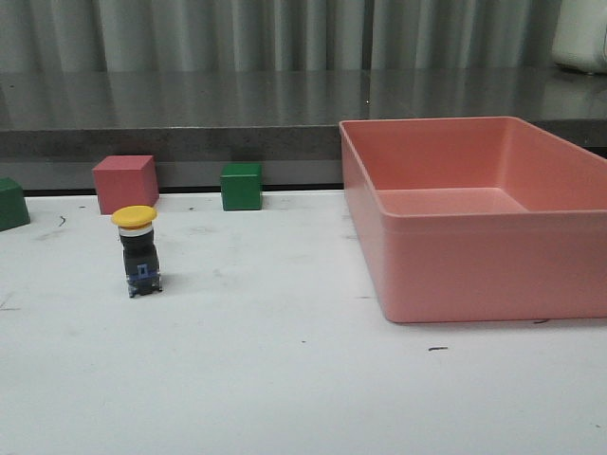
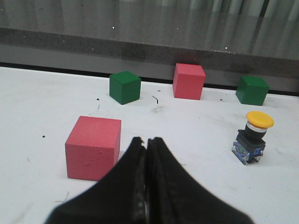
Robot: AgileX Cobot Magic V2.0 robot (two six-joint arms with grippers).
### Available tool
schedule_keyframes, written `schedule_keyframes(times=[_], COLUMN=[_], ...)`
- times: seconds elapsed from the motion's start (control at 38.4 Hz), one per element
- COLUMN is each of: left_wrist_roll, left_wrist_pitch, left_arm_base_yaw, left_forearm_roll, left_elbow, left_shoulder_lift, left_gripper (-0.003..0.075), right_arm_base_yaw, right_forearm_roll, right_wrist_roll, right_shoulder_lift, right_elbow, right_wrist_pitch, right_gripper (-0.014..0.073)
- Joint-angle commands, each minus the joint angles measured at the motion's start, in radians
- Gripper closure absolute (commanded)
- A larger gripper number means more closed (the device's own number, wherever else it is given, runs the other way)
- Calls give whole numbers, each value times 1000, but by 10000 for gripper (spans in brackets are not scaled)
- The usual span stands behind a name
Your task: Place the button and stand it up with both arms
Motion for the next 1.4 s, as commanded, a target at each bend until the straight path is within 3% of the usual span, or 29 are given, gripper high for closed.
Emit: schedule_keyframes(times=[0.0, 1.17, 1.38], left_wrist_roll=[-10, -10, -10], left_wrist_pitch=[-110, -114, -114], left_arm_base_yaw=[1, 1, 1], left_forearm_roll=[-12, -12, -12], left_elbow=[7, 7, 7], left_shoulder_lift=[-24, -24, -24], left_gripper=[740, 740, 740], right_arm_base_yaw=[-6, -6, -12], right_forearm_roll=[-17, -18, -1], right_wrist_roll=[-9, -9, -78], right_shoulder_lift=[7, 7, -15], right_elbow=[-26, -26, 31], right_wrist_pitch=[-84, -84, -176], right_gripper=[657, 657, 657])
